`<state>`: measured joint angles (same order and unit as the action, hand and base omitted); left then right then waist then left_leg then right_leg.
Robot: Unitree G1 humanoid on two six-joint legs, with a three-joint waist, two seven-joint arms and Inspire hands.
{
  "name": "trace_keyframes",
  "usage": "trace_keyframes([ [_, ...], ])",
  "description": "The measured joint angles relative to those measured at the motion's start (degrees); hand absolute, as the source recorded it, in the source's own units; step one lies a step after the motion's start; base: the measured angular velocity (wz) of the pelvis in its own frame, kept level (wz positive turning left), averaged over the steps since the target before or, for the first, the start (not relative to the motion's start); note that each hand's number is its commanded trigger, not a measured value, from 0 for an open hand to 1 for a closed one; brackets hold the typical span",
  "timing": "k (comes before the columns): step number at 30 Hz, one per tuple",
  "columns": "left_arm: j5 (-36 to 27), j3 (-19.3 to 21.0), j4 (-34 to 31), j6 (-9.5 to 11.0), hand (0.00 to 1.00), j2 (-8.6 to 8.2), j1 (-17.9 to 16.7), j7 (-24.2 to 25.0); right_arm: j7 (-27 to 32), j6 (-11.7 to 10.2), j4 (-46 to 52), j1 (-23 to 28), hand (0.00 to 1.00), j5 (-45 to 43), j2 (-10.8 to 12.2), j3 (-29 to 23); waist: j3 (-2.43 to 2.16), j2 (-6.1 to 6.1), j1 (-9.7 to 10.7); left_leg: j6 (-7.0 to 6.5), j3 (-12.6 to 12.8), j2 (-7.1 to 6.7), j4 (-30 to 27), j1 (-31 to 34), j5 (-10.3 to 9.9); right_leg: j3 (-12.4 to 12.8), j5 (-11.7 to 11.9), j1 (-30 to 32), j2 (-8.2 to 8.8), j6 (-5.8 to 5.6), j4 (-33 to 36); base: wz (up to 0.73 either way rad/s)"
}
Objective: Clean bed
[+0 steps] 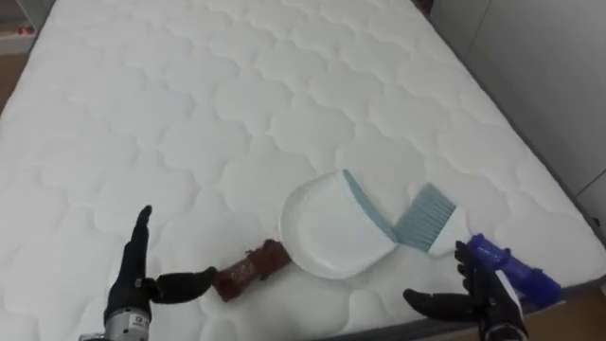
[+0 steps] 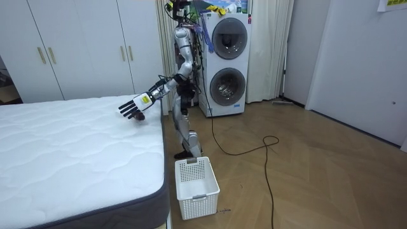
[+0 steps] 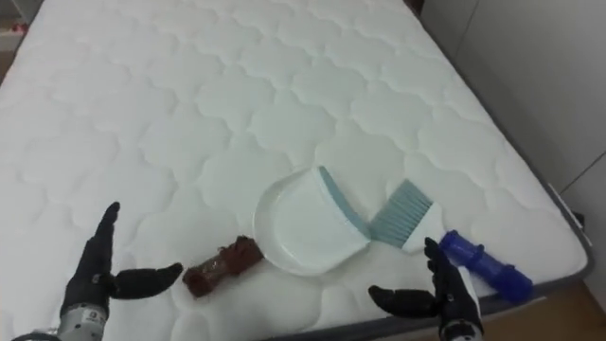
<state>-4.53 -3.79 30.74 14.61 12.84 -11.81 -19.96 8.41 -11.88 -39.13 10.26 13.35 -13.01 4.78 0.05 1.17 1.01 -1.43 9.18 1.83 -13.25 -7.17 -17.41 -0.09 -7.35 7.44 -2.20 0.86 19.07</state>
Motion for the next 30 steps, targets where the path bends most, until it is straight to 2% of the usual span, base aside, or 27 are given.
trace_keyframes([
  [2, -1.3, 1.6, 2.7, 0.6, 0.0, -0.11, -1.4, -2.2, 1.0, 0.0, -1.8, 0.3, 0.0, 2.8, 0.0, -1.2, 0.03, 0.02, -0.9, 0.01, 0.0, 0.39, 0.7, -1.3, 0.0, 0.0, 0.0, -1.5, -0.47, 0.02, -1.1, -0.12],
  [5, -4.2, 6.5, 6.0, 0.6, 0.0, -0.08, -3.2, -5.8, 2.7, 0.1, -4.2, 2.3, 0.0, 5.4, 0.1, -5.5, -0.04, 0.35, -1.3, 0.09, -0.5, 0.89, 2.2, -2.6, 0.1, -0.3, 0.3, -3.2, -1.07, 0.11, -3.4, 0.0],
  [7, -4.7, 10.1, 8.8, 0.6, 0.0, -0.16, -5.9, -8.0, 3.9, 0.3, -8.4, 3.7, 0.0, 7.3, 0.1, -8.9, 0.02, 0.0, -1.6, 0.12, -0.6, 1.45, 3.0, -4.6, 0.1, -0.2, 0.5, -5.8, -1.54, 0.02, -5.5, 0.0],
  [10, -4.6, 14.6, 12.0, 0.2, 0.0, -0.41, -8.6, -9.8, 5.2, 1.0, -12.1, 5.5, 0.0, 6.7, 0.6, -12.3, -0.14, 0.3, -1.8, 0.13, -0.7, 1.59, 3.7, -5.5, 0.1, -0.3, 0.5, -7.1, -1.91, 0.0, -7.0, 0.0],
  [13, -4.5, 17.0, 14.6, -0.7, 0.0, -0.54, -9.0, -11.1, 5.9, 1.6, -15.2, 5.7, 0.0, 5.4, 0.8, -15.9, -0.08, 0.15, -1.4, 0.13, -1.6, 1.65, 3.9, -5.4, 0.1, -0.4, 0.7, -7.5, -1.82, -0.11, -7.8, 0.05],
  [17, -4.4, 16.8, 17.9, -1.7, 0.0, -0.62, -8.3, -11.2, 5.7, 2.3, -18.9, 5.5, 0.0, 5.1, 1.3, -17.2, -0.02, -0.06, -0.8, 0.14, -1.7, 1.56, 4.0, -6.0, 0.1, -0.5, 0.8, -8.9, -1.74, -0.31, -9.0, 0.09],
  [20, -2.0, 14.6, 21.9, -3.3, 0.0, -0.6, -7.9, -10.0, 4.0, 3.7, -21.8, 4.5, 0.0, 3.5, 1.8, -17.2, 0.01, -0.08, -0.6, 0.15, -1.5, 1.54, 4.0, -6.0, 0.1, -0.5, 0.8, -8.9, -1.87, -0.37, -9.3, -0.03],
  [23, 1.3, 13.6, 23.8, -5.5, 0.0, -1.18, -7.8, -6.1, 0.9, 5.3, -25.8, 3.9, 0.0, 1.0, 2.1, -17.2, 0.02, -0.14, -0.3, 0.15, -1.4, 1.57, 4.1, -5.9, 0.1, -0.6, 0.9, -8.8, -1.91, -0.35, -9.2, 0.0],
  [25, 3.5, 12.4, 24.9, -7.6, 0.0, -1.23, -7.8, -2.8, -1.4, 7.2, -27.2, 3.0, 0.0, -0.2, 2.1, -16.2, 0.1, -0.28, -0.5, 0.15, -1.3, 1.56, 4.0, -5.4, 0.1, -0.6, 1.0, -8.2, -1.91, -0.29, -9.1, 0.0],
  [28, 5.4, 12.0, 25.4, -9.5, 0.0, -1.27, -7.0, -0.1, -4.1, 9.2, -27.3, 2.7, 0.0, -1.4, 2.3, -14.3, 0.16, -0.45, -0.4, 0.15, -1.4, 1.56, 4.1, -5.3, 0.1, -0.4, 1.2, -8.1, -1.98, -0.29, -9.1, 0.0],
  [30, 7.1, 11.9, 27.1, -10.5, 0.0, -1.07, -5.8, 1.2, -5.4, 9.7, -27.3, 2.2, 0.0, -3.1, 2.3, -13.4, 0.24, -0.73, -0.5, 0.14, -1.4, 1.51, 4.0, -4.9, 0.1, -0.2, 1.6, -7.5, -1.97, -0.35, -9.1, -0.04],
])
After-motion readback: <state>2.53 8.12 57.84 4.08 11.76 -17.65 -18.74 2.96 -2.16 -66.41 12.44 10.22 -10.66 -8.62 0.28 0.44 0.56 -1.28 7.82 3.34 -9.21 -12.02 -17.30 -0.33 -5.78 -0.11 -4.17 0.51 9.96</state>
